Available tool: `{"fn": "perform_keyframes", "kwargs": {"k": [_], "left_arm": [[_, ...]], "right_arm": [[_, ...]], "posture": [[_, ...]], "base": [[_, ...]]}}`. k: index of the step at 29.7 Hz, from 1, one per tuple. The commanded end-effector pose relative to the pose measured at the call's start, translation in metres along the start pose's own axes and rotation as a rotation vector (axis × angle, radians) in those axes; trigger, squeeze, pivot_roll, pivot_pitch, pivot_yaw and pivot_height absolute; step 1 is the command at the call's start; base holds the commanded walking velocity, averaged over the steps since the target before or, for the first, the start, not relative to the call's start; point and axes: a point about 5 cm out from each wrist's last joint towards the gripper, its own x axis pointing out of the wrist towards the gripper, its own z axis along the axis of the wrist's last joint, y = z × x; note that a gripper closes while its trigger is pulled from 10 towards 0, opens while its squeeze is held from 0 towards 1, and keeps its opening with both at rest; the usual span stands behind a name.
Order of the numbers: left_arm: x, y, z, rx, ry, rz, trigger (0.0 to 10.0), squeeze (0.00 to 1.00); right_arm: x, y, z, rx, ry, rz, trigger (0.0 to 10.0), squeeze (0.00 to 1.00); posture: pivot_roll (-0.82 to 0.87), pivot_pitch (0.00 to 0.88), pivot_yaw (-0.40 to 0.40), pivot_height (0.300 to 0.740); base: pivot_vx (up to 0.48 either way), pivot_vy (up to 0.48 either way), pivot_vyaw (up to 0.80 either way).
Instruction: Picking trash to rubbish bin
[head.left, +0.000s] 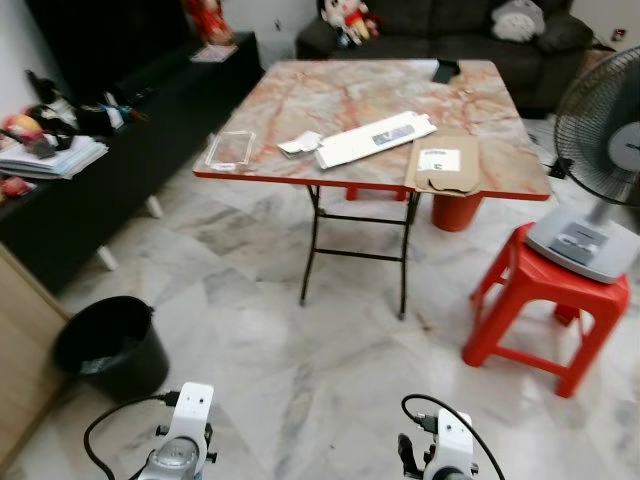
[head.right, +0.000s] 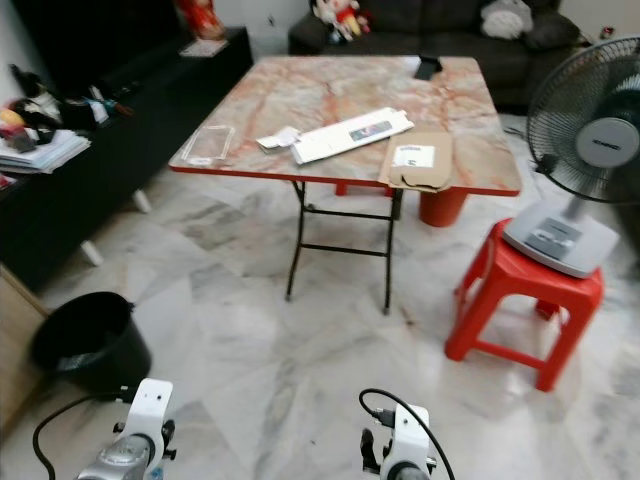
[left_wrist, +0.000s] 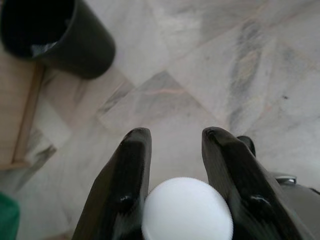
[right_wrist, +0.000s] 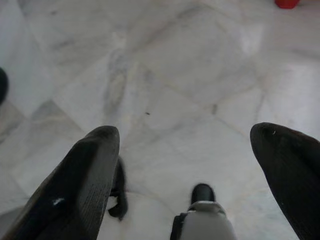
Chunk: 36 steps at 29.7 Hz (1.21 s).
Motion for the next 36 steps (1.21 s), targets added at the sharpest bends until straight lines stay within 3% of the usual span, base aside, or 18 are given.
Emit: {"fn": "perform_keyframes", "kwargs": {"k": [1, 16, 21, 25, 32, 36], "left_arm": [[0.0, 0.005, 0.0, 0.027, 0.0, 0.006, 10.0, 0.0], [0.0, 0.002, -0.002, 0.032, 0.01, -0.01, 10.0, 0.0], [0.0, 0.003, -0.003, 0.026, 0.015, -0.012, 10.0, 0.0], [0.0, 0.004, -0.003, 0.012, 0.016, -0.005, 10.0, 0.0], [0.0, 0.007, -0.003, -0.047, 0.015, 0.015, 10.0, 0.0], [0.0, 0.008, -0.001, -0.049, 0.011, 0.02, 10.0, 0.0]], "right_arm": [[0.001, 0.003, 0.002, 0.001, -0.002, 0.002, 10.0, 0.0], [-0.001, -0.004, -0.004, 0.034, 0.018, -0.018, 10.0, 0.0], [-0.001, 0.001, -0.005, -0.031, 0.023, 0.009, 10.0, 0.0], [0.0, 0.005, -0.003, -0.022, 0.025, 0.008, 10.0, 0.0], [0.001, 0.007, -0.002, -0.002, 0.027, 0.03, 10.0, 0.0], [0.001, 0.007, -0.003, -0.07, 0.037, 0.028, 10.0, 0.0]], "posture": [[-0.08, 0.0, 0.068, 0.74], [-0.08, 0.0, 0.066, 0.74], [-0.07, 0.0, 0.065, 0.74], [-0.07, 0.0, 0.062, 0.74], [-0.06, 0.0, 0.056, 0.74], [-0.06, 0.0, 0.056, 0.74]], "base": [[0.0, 0.0, 0.61], [0.14, 0.0, 0.58], [0.267, 0.0, 0.0], [0.269, 0.0, 0.8], [0.275, 0.0, 0.0], [0.294, 0.0, 0.6]]}}
